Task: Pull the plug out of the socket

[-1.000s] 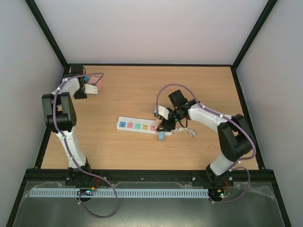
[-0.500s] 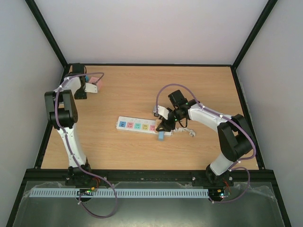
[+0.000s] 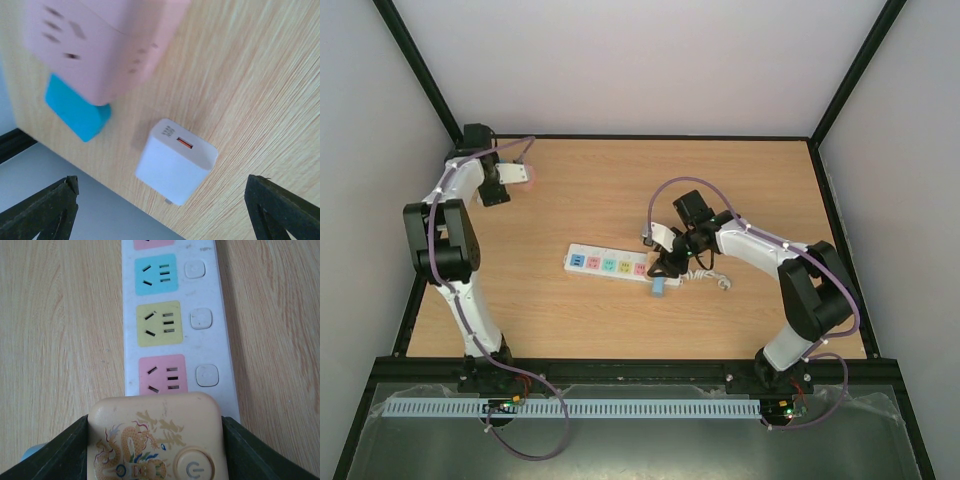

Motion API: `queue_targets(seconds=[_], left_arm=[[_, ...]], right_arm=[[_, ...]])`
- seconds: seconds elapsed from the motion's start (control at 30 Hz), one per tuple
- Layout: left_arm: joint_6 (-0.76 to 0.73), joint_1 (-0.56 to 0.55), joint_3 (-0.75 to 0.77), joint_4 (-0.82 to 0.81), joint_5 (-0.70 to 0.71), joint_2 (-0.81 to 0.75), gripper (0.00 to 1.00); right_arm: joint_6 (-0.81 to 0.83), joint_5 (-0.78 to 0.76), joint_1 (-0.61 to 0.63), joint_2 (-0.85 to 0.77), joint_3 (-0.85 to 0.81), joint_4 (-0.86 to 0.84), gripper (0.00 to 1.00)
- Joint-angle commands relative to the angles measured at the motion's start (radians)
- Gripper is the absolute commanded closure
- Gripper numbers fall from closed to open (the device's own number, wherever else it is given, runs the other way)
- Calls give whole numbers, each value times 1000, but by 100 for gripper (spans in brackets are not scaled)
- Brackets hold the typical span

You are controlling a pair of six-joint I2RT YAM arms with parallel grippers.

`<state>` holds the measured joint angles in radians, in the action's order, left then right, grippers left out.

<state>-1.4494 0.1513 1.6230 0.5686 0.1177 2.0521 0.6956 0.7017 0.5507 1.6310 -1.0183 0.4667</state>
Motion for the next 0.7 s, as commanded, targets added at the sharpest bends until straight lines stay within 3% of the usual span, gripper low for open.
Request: queue_targets(seconds=[0.0,0.3,0.67], left_arm=[[178,-8,-35,43,-190,-135,7],[442,-73,-237,-35,-461,-367,4],[778,-221,-409,-140,-683,-520,1]], right_arm=[[-27,-48,16,31,-14,-36,64],[-181,-84,35,72,-45,-149,67],[-510,-289,35,57,24,-414,70]])
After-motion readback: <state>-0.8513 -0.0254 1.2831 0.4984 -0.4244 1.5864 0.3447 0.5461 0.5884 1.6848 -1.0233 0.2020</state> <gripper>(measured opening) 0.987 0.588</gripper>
